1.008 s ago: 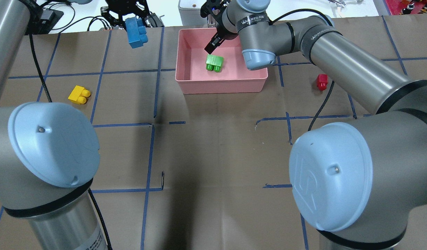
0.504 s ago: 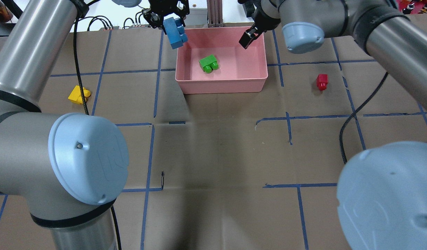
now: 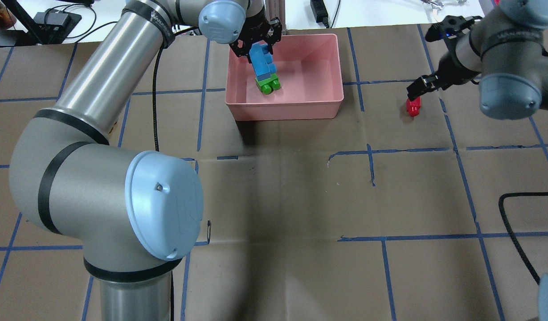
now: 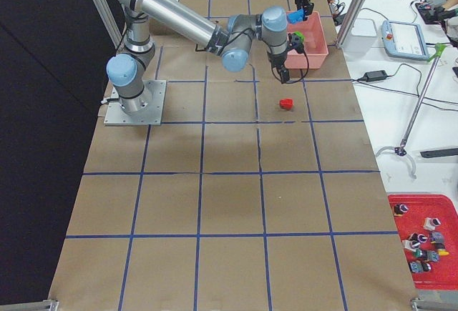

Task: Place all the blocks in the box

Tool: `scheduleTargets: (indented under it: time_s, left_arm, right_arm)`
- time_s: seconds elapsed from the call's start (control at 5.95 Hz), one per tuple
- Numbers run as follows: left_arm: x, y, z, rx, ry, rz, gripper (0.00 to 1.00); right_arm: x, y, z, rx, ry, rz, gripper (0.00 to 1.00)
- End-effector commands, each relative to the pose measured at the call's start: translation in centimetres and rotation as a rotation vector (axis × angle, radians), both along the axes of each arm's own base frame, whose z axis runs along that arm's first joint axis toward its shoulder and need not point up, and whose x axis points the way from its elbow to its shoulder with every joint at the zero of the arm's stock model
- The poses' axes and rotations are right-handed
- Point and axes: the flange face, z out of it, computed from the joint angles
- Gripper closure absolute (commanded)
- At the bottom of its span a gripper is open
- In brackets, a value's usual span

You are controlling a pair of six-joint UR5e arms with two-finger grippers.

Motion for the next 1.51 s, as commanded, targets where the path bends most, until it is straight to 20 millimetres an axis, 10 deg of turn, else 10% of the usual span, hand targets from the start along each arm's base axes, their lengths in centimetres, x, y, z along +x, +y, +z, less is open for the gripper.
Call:
scheduleTargets:
  time_s: [0.0, 0.17, 0.5, 0.67, 1.34]
  left_arm:
    - [0.0, -0.1, 0.5, -0.031, -0.005, -0.053, 0.01]
    - [0.7, -0.1, 3.1, -0.066, -0.005, -0.072, 0.01]
    - [9.7, 1.7, 13.5, -0.066, -0.030, -0.144, 0.01]
    - [14.5, 2.1, 15.2, -0.042, -0.047, -0.170, 0.01]
    - [37.2, 3.1, 13.3, 0.026, -0.108, -0.488, 0.01]
  right_arm:
    - [-1.5, 0.0, -5.6, 0.032, -0.044, -0.165, 0.00]
    - [-0.3, -1.3, -6.7, 0.005, -0.050, -0.193, 0.01]
    - [1.3, -3.5, -9.0, -0.011, -0.066, -0.234, 0.01]
    - [1.0, -4.4, -9.9, -0.010, -0.063, -0.235, 0.04]
    - [0.1, -5.2, -11.8, -0.007, -0.019, -0.249, 0.11]
